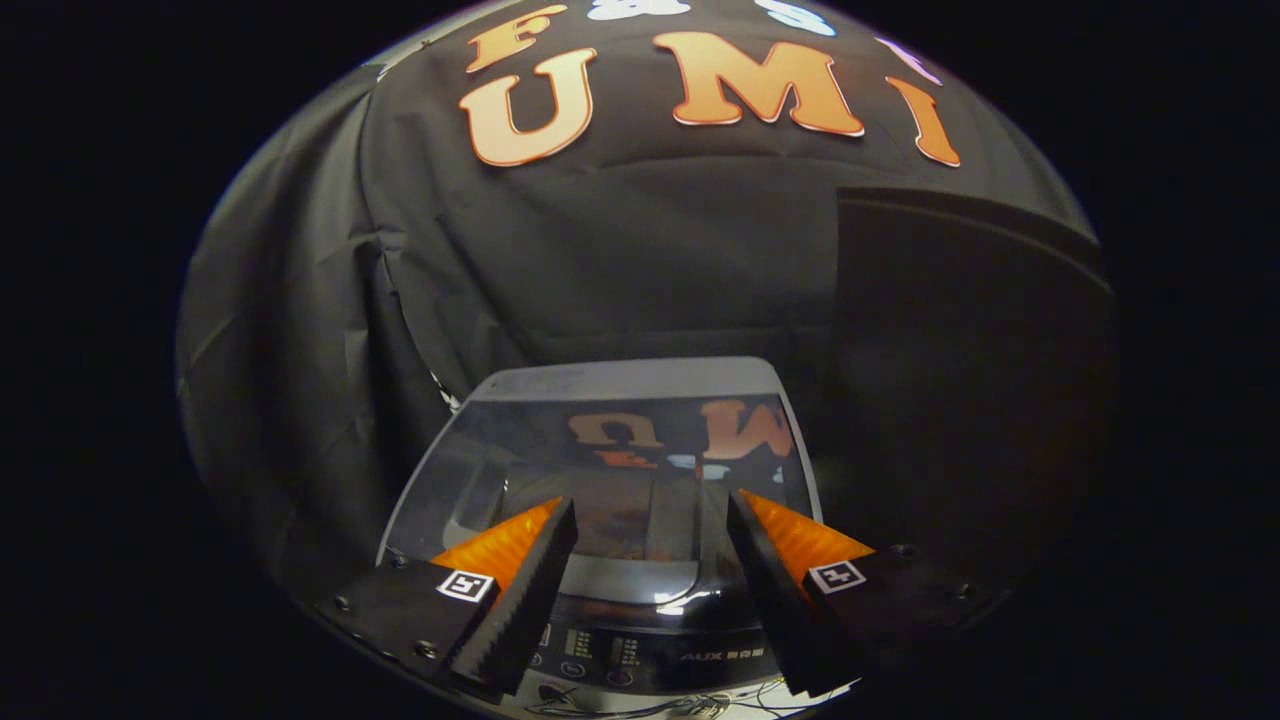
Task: Put the clothes into the washing machine and then close the washing machine lid.
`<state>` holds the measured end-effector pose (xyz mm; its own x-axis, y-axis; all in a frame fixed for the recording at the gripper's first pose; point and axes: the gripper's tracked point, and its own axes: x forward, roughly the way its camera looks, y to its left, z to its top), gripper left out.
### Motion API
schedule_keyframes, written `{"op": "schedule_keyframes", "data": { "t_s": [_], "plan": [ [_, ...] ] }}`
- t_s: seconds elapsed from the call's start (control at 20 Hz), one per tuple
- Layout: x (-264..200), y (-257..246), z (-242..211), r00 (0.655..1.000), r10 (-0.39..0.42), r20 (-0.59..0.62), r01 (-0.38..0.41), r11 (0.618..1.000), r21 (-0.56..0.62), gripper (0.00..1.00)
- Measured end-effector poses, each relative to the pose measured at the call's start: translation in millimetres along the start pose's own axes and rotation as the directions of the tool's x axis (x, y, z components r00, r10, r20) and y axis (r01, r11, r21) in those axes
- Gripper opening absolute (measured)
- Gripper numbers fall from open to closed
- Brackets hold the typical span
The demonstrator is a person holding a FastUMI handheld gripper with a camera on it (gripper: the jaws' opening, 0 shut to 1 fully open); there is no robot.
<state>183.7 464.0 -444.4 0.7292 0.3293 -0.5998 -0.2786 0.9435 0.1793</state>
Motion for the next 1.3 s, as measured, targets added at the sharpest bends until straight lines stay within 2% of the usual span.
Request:
{"op": "schedule_keyframes", "data": {
  "t_s": [0.25,0.45,0.55,0.7,0.85,1.05,1.3],
  "plan": [
    [-41,26,71,0.991,0.076,0.106,-0.069,0.995,-0.068,0.98],
    [-116,53,152,0.962,0.110,0.249,-0.096,0.993,-0.067,0.98],
    [-151,67,185,0.940,0.105,0.325,-0.090,0.994,-0.060,0.98],
    [-207,59,212,0.915,0.059,0.400,-0.049,0.998,-0.035,0.98],
    [-275,29,228,0.886,0.040,0.461,-0.035,0.999,-0.019,0.98],
    [-352,-64,219,0.858,-0.036,0.513,0.080,0.995,-0.064,0.98],
    [-453,-171,193,0.839,-0.056,0.541,0.124,0.988,-0.090,0.98]
  ]
}}
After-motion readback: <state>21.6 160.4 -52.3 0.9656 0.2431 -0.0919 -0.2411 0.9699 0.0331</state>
